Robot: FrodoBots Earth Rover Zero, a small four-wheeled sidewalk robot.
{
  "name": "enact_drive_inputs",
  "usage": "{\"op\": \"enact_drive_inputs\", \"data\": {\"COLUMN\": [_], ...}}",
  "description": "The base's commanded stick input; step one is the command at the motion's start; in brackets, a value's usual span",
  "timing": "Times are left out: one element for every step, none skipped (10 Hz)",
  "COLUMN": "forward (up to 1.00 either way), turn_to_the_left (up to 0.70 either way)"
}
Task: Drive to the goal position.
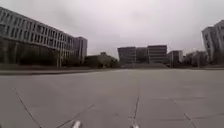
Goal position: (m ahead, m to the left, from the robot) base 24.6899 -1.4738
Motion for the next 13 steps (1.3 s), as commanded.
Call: {"op": "enact_drive_inputs", "data": {"forward": [0.7, 0.7, 0.7, 0.7, 0.7, 0.7, 0.7, 0.7, 0.7, 0.7, 0.7, 0.7, 0.7], "turn_to_the_left": [0.0, 0.0, 0.0, 0.0, 0.0, 0.0, 0.0, 0.0, -0.05, -0.13, -0.3, -0.3, -0.07]}}
